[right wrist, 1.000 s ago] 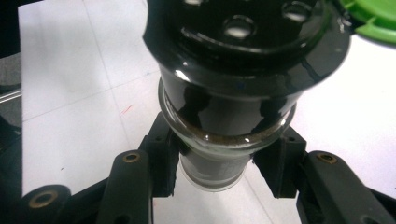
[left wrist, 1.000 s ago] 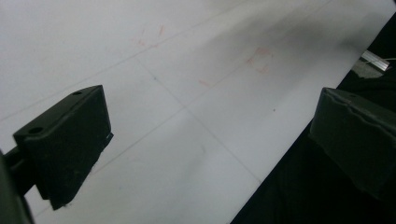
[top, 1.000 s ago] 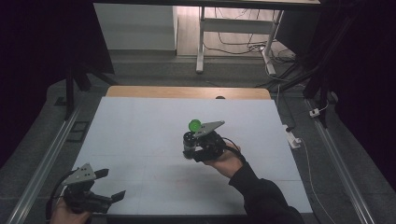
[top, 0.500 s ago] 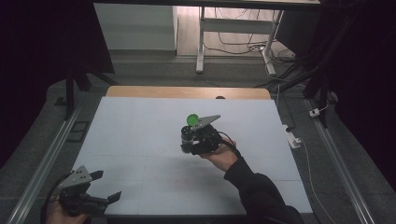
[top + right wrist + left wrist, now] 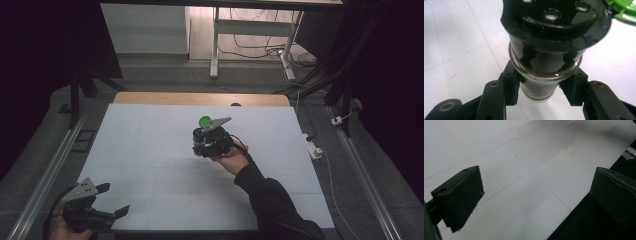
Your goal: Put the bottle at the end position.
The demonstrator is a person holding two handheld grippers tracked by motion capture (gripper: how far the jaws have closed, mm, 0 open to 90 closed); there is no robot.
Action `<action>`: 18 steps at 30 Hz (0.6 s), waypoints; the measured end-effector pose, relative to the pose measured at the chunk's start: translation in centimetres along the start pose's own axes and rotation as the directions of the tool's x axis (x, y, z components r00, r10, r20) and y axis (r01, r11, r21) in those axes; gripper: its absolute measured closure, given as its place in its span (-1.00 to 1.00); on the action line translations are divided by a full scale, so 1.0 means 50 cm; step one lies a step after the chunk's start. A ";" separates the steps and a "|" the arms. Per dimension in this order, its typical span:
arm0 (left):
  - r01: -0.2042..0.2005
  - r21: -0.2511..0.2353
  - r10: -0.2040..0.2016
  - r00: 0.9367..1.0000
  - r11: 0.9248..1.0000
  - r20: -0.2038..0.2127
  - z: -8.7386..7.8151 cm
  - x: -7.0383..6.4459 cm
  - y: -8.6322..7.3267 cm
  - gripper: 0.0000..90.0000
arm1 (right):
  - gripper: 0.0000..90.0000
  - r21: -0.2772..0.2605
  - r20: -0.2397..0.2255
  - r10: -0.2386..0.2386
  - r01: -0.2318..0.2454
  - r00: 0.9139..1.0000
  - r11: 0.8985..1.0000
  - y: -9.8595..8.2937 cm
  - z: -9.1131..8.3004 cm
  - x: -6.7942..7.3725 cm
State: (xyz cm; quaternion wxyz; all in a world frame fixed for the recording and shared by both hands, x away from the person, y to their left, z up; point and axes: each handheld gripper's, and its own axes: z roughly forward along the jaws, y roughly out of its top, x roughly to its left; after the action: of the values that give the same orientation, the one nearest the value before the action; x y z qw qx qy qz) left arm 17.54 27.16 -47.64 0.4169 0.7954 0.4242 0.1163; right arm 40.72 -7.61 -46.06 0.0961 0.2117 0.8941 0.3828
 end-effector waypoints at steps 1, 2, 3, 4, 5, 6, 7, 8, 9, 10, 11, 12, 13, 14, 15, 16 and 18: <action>0.000 -0.002 0.000 1.000 1.000 0.000 0.000 0.000 0.000 -1.00 | 0.18 -0.001 0.004 0.000 0.000 1.000 1.000 0.001 0.003 -0.003; 0.001 -0.004 -0.001 1.000 1.000 0.001 -0.001 0.000 0.000 -1.00 | 0.18 0.000 0.006 0.000 0.000 1.000 1.000 0.001 0.006 -0.006; 0.003 -0.006 -0.003 1.000 1.000 0.000 -0.001 0.000 -0.001 -1.00 | 0.18 0.000 0.006 0.000 0.000 1.000 1.000 0.001 0.006 -0.006; 0.005 -0.006 -0.005 1.000 1.000 -0.001 -0.001 0.000 -0.001 -1.00 | 0.18 -0.001 0.010 0.004 -0.004 1.000 1.000 0.002 0.013 -0.012; 0.008 -0.004 -0.008 1.000 1.000 -0.001 -0.002 0.001 -0.001 -1.00 | 0.18 -0.001 0.014 0.001 -0.001 1.000 1.000 0.002 0.016 -0.015; 0.008 -0.004 -0.008 1.000 1.000 -0.001 -0.002 0.001 -0.001 -1.00 | 0.18 0.001 0.018 -0.001 0.001 1.000 1.000 0.003 0.020 -0.018; 0.013 -0.006 -0.013 1.000 1.000 -0.002 -0.004 0.002 -0.002 -1.00 | 0.18 0.005 0.023 -0.004 0.004 1.000 1.000 0.003 0.023 -0.021; 0.013 -0.006 -0.013 1.000 1.000 -0.002 -0.004 0.002 -0.002 -1.00 | 0.18 0.006 0.026 -0.006 0.006 1.000 1.000 0.003 0.027 -0.024; 0.014 -0.007 -0.014 1.000 1.000 -0.001 -0.004 0.002 -0.003 -1.00 | 0.18 0.005 0.030 -0.002 0.002 1.000 1.000 0.003 0.030 -0.026; 0.014 -0.008 -0.014 1.000 1.000 0.000 -0.005 0.003 -0.003 -1.00 | 0.18 0.008 0.032 -0.001 0.001 0.999 1.000 0.003 0.034 -0.029; 0.015 -0.009 -0.015 1.000 1.000 0.001 -0.005 0.003 -0.003 -1.00 | 0.18 0.008 0.032 -0.001 0.001 0.999 1.000 0.003 0.034 -0.029; 0.015 -0.008 -0.015 1.000 1.000 0.001 -0.005 0.003 -0.003 -1.00 | 0.18 0.009 0.037 -0.001 0.001 0.999 1.000 0.002 0.041 -0.035; 0.015 -0.009 -0.015 1.000 1.000 0.002 -0.005 0.003 -0.003 -1.00 | 0.18 0.013 0.041 -0.003 0.003 0.999 1.000 0.002 0.044 -0.038; 0.015 -0.009 -0.015 1.000 1.000 0.002 -0.005 0.003 -0.003 -1.00 | 0.18 0.016 0.043 -0.006 0.006 0.999 1.000 0.002 0.047 -0.041; 0.015 -0.009 -0.015 1.000 1.000 0.002 -0.005 0.003 -0.003 -1.00 | 0.18 0.016 0.043 -0.006 0.006 0.999 1.000 0.002 0.047 -0.041; 0.015 -0.009 -0.015 1.000 1.000 0.003 -0.005 0.004 -0.003 -1.00 | 0.18 0.017 0.048 0.001 -0.001 0.999 1.000 0.001 0.054 -0.045; 0.015 -0.009 -0.015 1.000 1.000 0.004 -0.005 0.004 -0.003 -1.00 | 0.18 0.019 0.049 0.002 -0.003 0.999 1.000 0.000 0.057 -0.047</action>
State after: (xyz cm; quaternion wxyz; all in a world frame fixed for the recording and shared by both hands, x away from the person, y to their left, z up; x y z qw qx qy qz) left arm 17.43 27.49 -47.65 0.4224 0.7906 0.4286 0.1134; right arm 43.80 -6.83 -48.00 0.1154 0.2228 0.8949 0.3691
